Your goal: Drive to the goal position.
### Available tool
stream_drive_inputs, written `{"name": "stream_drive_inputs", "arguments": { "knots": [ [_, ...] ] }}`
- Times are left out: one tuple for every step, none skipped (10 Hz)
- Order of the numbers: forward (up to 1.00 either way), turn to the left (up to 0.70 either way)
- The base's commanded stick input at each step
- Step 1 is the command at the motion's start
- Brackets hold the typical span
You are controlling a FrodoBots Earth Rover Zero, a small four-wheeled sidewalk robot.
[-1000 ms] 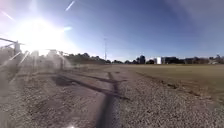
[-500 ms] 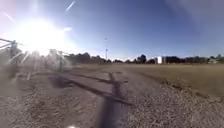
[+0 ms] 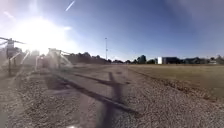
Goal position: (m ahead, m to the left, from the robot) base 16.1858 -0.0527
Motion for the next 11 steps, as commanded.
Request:
{"name": "stream_drive_inputs", "arguments": {
  "knots": [
    [0.50, 0.00],
    [0.50, 0.00],
    [0.50, 0.00],
    [0.50, 0.00],
    [0.50, 0.00],
    [0.50, 0.00],
    [0.50, 0.00],
    [0.50, 0.00],
    [0.50, 0.00],
    [0.50, 0.00],
    [0.50, 0.00]
  ]
}}
